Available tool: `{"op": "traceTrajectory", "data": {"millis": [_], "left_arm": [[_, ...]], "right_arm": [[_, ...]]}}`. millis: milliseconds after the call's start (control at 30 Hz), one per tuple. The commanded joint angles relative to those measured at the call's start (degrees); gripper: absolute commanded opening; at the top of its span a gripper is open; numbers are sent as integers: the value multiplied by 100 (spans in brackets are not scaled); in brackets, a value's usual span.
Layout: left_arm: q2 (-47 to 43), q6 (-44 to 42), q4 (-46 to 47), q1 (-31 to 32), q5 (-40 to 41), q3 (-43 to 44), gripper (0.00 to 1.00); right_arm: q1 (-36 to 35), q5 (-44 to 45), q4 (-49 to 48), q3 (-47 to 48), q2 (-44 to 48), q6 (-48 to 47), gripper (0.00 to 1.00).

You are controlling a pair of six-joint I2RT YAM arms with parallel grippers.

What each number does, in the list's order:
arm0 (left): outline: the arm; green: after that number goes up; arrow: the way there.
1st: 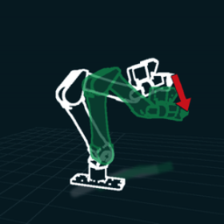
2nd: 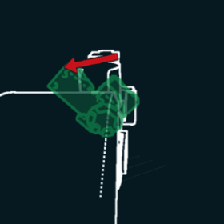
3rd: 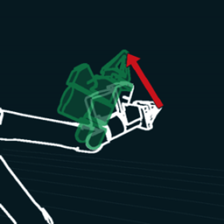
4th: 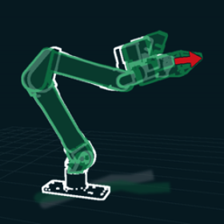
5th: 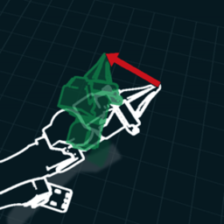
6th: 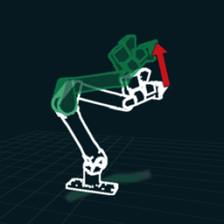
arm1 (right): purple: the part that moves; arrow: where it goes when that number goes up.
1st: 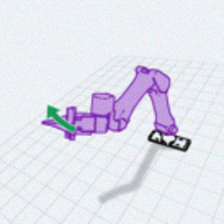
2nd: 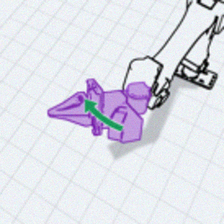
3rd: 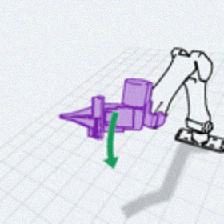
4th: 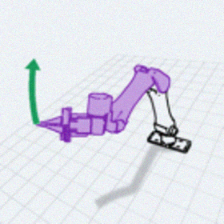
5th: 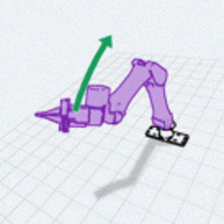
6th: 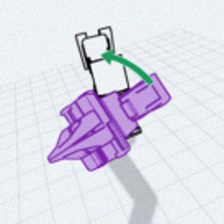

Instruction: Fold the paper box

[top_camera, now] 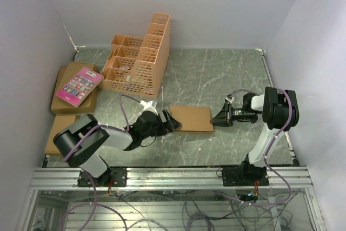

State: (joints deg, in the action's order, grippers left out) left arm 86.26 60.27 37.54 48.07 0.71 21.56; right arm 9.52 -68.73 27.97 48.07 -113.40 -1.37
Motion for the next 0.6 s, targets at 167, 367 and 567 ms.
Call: {"op": "traceTrajectory", "data": {"millis": [167, 367, 567], "left_arm": [[959, 608, 2660, -35, -273, -248, 67], [840, 595, 2606, -36, -247, -260, 36], [-197, 178, 1593, -36, -75, -340, 27]], "right_arm": [[94, 607, -67, 28, -200, -360, 24], [94, 97, 522, 304, -195, -1081, 40], [349, -267, 1365, 670, 223, -2055, 62]]}}
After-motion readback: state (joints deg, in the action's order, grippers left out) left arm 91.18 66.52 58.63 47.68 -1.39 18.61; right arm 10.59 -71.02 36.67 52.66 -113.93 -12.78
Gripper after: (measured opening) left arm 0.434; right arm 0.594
